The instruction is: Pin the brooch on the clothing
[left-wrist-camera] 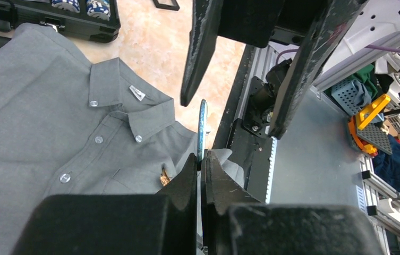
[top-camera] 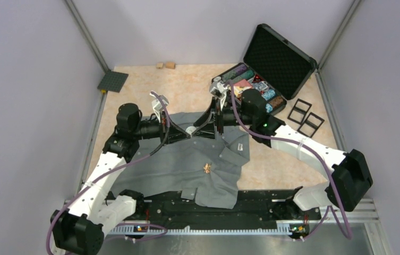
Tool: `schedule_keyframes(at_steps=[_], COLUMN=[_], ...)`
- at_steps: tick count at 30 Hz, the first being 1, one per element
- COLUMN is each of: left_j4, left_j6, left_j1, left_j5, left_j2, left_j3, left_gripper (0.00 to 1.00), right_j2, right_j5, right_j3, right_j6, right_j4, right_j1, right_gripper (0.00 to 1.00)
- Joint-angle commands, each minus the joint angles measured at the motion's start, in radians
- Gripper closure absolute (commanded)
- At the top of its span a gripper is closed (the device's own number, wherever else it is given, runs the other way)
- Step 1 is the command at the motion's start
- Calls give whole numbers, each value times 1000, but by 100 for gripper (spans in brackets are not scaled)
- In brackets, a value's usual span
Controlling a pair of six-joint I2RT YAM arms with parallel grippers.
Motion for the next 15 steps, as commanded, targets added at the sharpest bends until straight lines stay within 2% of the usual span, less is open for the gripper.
schedule_keyframes(at_steps=[1, 5, 15], left_j4=[-3, -12, -3], left_j6=[40, 49, 40], left_j1=[-2, -2, -2], left_j5=[-21, -31, -17], left_j2=[-36, -47, -49], left_j3=[24, 24, 20], left_gripper=[100, 100, 100], right_j2=[-27, -3, 39], right_j5=[-16, 0, 1], right_j3=[-18, -24, -9], right_j6=[62, 87, 105], right_j4=[120, 109, 104], right_j1=[-6, -6, -7], right_gripper=[45, 55, 65])
